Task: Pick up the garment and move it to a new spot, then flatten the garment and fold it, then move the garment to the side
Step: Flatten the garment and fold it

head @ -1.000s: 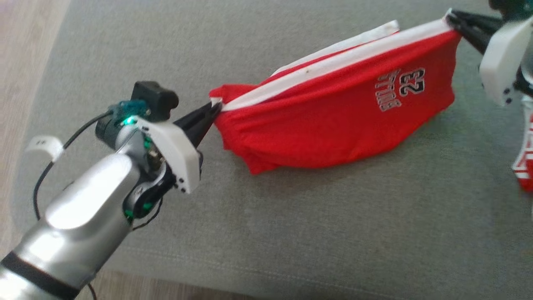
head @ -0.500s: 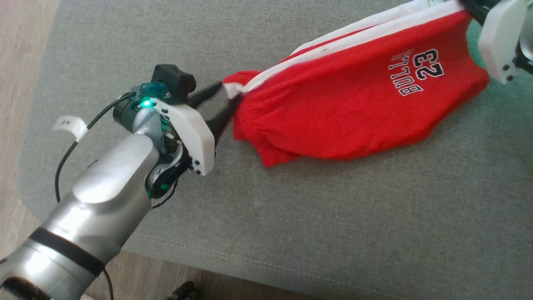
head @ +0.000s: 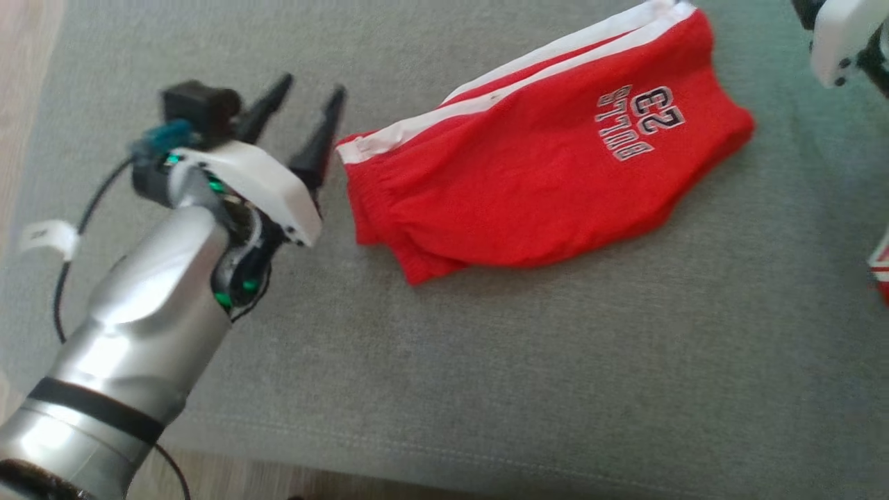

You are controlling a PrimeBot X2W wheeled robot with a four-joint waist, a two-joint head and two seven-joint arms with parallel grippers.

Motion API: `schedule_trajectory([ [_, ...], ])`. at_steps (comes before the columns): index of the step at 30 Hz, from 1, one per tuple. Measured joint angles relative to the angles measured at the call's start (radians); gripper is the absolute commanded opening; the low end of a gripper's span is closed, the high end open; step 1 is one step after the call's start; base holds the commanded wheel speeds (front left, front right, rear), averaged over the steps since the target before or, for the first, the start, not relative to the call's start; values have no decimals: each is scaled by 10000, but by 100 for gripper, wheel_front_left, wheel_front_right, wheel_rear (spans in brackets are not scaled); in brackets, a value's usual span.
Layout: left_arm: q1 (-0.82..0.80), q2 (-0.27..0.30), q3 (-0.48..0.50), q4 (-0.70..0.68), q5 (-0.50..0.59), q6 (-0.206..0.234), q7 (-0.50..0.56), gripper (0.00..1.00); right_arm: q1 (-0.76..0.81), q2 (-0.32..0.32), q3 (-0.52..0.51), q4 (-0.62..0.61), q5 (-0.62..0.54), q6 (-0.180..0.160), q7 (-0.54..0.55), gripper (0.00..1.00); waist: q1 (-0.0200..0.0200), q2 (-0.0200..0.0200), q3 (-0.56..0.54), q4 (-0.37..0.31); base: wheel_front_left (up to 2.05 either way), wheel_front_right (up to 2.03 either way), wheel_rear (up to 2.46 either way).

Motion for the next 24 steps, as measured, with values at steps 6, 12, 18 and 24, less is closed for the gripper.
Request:
schedule_trajectory([
  [6,639,10,1028,-376,-382,717,-476,100,1300,1112,-725,1104,-393,0,-1891,100,-2,0,-703,-366,0,0,0],
  [12,1537,94,1850,-1147,-130,1321,-562,100,1794,1582,-1856,1390,-817,0,-2615,100,-2,0,-1499,-737,0,0,0],
  [18,2584,77,2690,-2274,683,1732,-564,100,2397,1618,-3822,151,-1827,0,-2677,100,-2,0,-2055,-1045,0,0,0],
  [24,4139,-255,3382,-3097,1710,1887,-564,100,5086,1705,-6594,-1977,-4046,0,-2677,100,-2,1,-2652,-1266,0,0,0],
])
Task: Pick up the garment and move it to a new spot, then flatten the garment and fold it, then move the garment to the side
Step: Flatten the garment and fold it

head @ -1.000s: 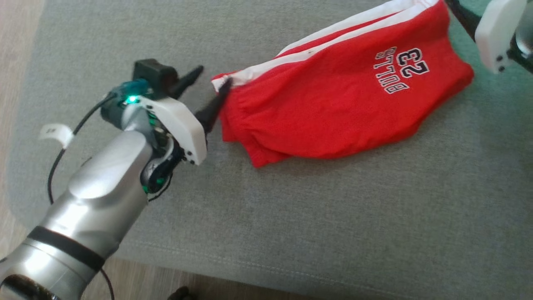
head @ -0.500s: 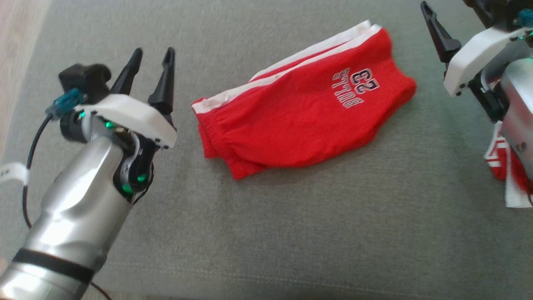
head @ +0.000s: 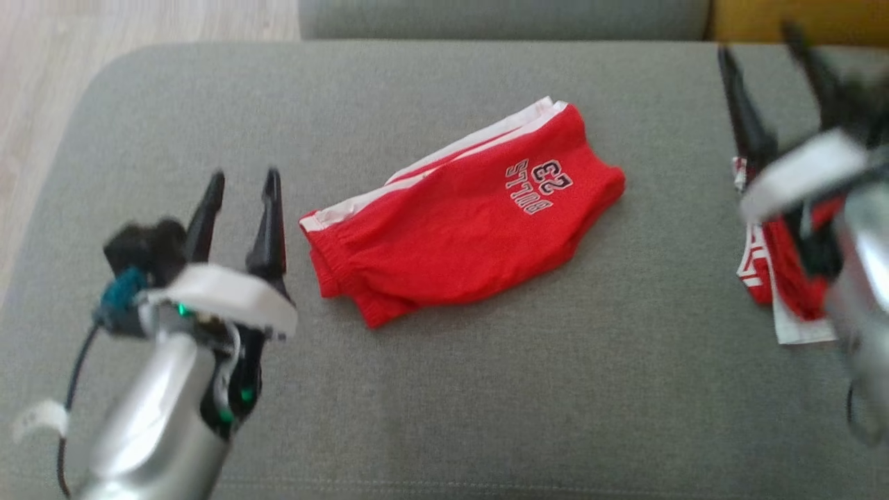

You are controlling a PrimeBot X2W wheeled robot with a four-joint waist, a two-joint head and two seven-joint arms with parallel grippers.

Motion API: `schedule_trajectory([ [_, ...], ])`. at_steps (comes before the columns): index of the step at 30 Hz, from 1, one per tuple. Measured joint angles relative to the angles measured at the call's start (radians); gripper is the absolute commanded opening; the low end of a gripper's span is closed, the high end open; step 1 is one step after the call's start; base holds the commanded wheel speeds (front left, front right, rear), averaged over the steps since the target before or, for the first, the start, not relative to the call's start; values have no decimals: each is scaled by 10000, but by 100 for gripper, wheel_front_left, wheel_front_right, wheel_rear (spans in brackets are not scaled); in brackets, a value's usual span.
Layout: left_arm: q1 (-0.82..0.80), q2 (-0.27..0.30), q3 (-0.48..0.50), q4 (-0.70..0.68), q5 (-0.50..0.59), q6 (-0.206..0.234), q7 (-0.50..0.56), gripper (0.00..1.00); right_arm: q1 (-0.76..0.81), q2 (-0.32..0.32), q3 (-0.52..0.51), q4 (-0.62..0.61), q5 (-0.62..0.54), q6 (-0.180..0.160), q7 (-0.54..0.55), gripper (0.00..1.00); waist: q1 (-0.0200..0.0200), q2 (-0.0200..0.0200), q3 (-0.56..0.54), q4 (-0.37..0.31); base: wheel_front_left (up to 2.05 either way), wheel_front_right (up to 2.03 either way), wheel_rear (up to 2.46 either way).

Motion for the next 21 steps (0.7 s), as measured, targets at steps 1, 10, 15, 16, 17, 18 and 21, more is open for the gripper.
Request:
schedule_trajectory([
  [1,265,-77,130,-65,113,-2,0,100,569,92,-433,-330,-357,0,0,100,0,0,-100,-25,0,0,0],
  [10,1643,-564,339,-311,1824,-188,0,100,4394,1440,-3081,-2729,-2888,0,0,100,0,0,-809,-139,0,0,0],
  [15,2422,-834,625,-362,2650,-205,0,100,5597,2109,-3737,-3304,-3475,0,2,100,0,0,-984,-268,0,0,0],
  [16,2592,-951,748,-376,2706,-207,0,100,5757,2207,-3785,-3396,-3555,0,4,100,0,0,-1004,-293,0,0,0],
  [17,2767,-1095,901,-399,2763,-255,0,100,5910,2276,-3806,-3492,-3649,0,6,100,0,0,-1019,-312,0,0,0],
  [18,2916,-1212,1020,-451,2859,-284,0,100,6032,2360,-3877,-3557,-3710,0,21,100,0,0,-1032,-325,0,0,0],
  [21,3270,-1549,1526,-669,3195,-314,0,100,6313,2592,-4113,-3753,-3808,0,48,100,0,0,-1057,-343,0,0,0],
])
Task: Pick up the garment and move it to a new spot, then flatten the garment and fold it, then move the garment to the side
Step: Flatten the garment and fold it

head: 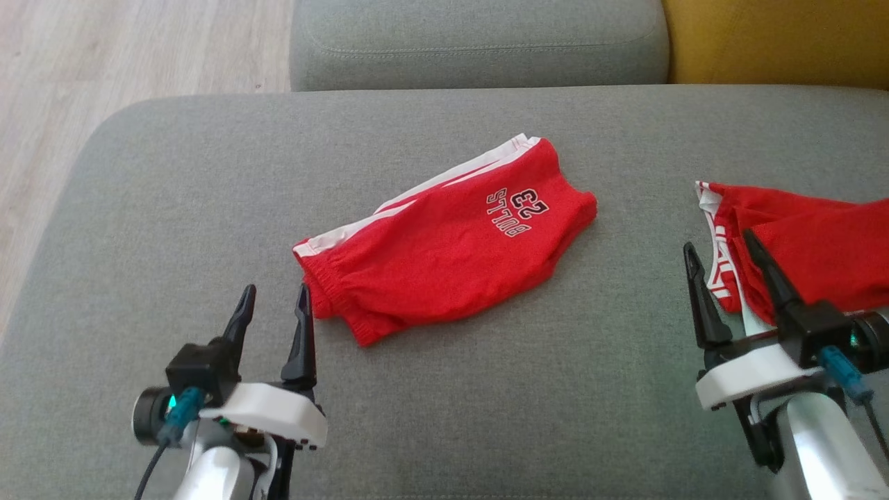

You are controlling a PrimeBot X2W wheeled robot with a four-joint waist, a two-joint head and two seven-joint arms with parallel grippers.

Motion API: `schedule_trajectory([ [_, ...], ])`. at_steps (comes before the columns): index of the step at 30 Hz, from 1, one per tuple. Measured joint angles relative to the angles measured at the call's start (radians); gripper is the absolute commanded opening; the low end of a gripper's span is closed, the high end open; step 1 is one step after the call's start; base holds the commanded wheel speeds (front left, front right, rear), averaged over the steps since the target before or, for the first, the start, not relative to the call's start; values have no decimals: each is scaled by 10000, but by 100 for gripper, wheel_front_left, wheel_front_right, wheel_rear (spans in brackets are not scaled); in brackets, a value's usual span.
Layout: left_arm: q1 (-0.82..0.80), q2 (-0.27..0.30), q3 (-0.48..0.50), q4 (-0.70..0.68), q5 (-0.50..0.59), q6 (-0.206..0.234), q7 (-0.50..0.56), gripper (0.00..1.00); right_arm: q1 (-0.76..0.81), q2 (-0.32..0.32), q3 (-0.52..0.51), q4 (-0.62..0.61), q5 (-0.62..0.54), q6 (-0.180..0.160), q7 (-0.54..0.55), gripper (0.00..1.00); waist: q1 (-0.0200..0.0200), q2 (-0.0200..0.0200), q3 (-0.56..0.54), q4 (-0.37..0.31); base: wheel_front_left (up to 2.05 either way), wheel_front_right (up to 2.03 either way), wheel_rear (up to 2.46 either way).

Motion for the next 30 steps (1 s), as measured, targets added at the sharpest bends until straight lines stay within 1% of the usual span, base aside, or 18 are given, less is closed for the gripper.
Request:
schedule_trajectory([
  [3,179,-253,339,-63,347,-188,0,100,123,59,-13,-65,-117,0,90,100,0,0,-4,0,0,0,0],
  [6,215,-382,456,-63,683,-426,0,100,205,121,-40,-92,-171,0,211,100,0,0,30,51,0,0,0],
  [9,217,-545,696,-67,863,-665,0,100,199,290,-171,-98,17,0,516,100,0,0,141,144,0,0,0],
  [11,213,-589,752,-67,966,-803,0,100,161,604,-372,-12,965,0,918,100,0,0,251,219,0,0,0],
  [13,201,-646,855,-59,1062,-945,0,100,114,815,-366,127,2031,0,1452,100,0,0,385,305,0,0,0],
  [14,185,-671,903,-46,1108,-995,0,100,14,913,-378,284,2612,0,1837,100,0,0,459,352,0,0,0],
  [15,94,-746,961,-31,1122,-1081,0,100,-314,984,-393,577,3745,0,2573,100,0,0,623,459,0,0,0],
  [17,8,-815,959,2,1127,-1210,0,100,-788,1016,-514,917,4930,0,3323,100,0,0,786,595,0,0,0],
  [22,-317,-911,884,217,1239,-1404,0,100,-2104,1026,-932,1956,6473,0,4320,100,0,0,1214,1090,0,0,0],
  [23,-384,-918,857,265,1235,-1423,0,100,-2346,1028,-1011,2257,6644,0,4447,100,0,0,1296,1203,0,0,0],
  [27,-546,-947,541,554,1218,-1521,0,100,-3248,1039,-1578,3712,6615,0,4832,100,0,0,1599,1682,0,0,0],
  [29,-560,-959,364,556,1043,-1494,0,100,-3692,1037,-1965,4466,6278,0,4842,100,0,0,1750,1899,0,0,0],
  [30,-560,-959,364,556,1043,-1494,0,100,-3692,1037,-1965,4466,6278,0,4842,100,0,0,1750,1899,0,0,0],
])
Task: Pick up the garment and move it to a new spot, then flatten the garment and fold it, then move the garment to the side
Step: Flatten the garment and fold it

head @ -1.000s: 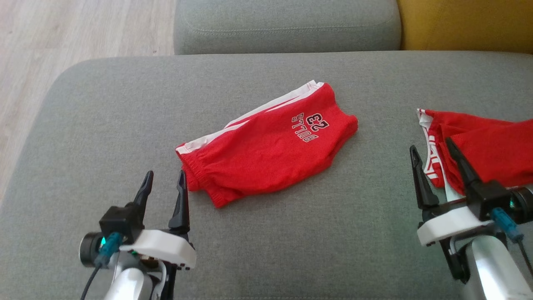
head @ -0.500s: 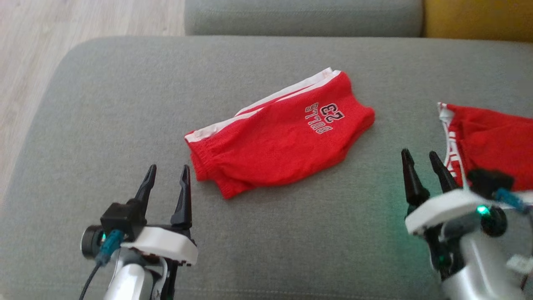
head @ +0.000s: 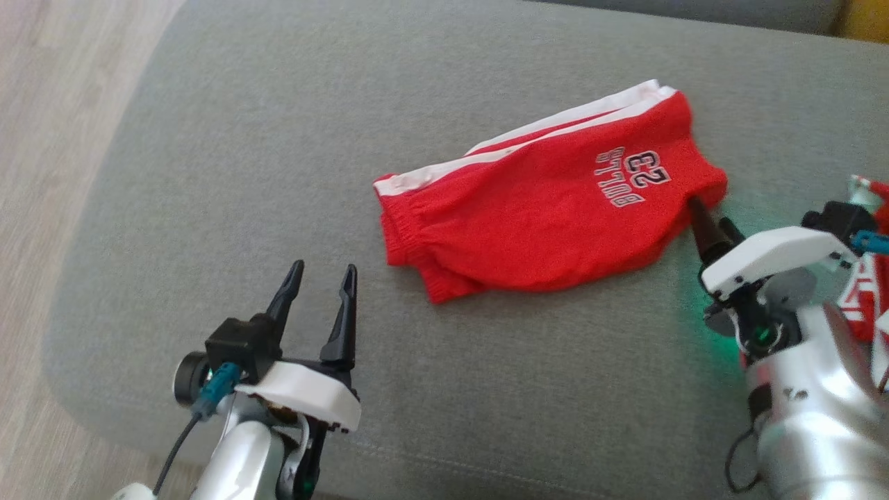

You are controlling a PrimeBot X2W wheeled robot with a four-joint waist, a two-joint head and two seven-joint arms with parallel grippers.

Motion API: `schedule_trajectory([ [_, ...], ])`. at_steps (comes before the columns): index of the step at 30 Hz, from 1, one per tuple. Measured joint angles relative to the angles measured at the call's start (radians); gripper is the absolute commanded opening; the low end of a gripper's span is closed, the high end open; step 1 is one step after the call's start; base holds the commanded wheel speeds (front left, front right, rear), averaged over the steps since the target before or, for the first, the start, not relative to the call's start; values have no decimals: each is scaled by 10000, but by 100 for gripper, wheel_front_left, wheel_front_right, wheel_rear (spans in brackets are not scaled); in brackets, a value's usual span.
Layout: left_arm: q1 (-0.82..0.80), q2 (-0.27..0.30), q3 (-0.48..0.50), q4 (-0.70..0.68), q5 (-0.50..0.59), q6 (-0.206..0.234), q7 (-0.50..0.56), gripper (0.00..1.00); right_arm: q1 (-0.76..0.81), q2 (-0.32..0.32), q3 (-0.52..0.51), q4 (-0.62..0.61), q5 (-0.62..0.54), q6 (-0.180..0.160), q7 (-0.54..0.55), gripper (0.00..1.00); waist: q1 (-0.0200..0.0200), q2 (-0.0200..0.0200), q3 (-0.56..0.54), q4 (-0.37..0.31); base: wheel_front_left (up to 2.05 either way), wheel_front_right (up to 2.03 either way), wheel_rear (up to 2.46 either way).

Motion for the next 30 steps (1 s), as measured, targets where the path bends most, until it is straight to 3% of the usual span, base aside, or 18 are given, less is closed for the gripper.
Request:
schedule_trajectory([
  [4,-136,-8,-176,-31,-236,127,0,100,-986,-58,-608,1166,-600,0,-2,100,0,0,243,388,0,0,0],
  [11,-373,-12,-336,-150,-339,213,0,100,-2336,-144,-690,2592,-993,0,-4,100,0,0,552,703,0,0,0],
  [12,-373,-12,-345,-151,-357,215,0,100,-2460,-159,-640,2734,-993,0,-17,82,0,0,566,709,0,0,0],
  [13,-374,-12,-355,-151,-407,222,0,100,-2572,-173,-566,2869,-991,0,-63,26,0,0,568,706,0,0,0],
  [14,-375,-12,-366,-151,-426,228,0,100,-2672,-171,-468,2978,-989,0,-119,0,0,0,561,697,0,0,0],
  [23,-402,-15,-408,-40,-477,297,0,100,-2676,-130,405,3496,-558,0,-1179,0,0,0,364,403,0,0,0],
  [30,-375,-15,-380,36,-443,295,0,100,-2190,-109,813,3154,234,0,-2125,0,0,0,17,-17,0,0,0],
])
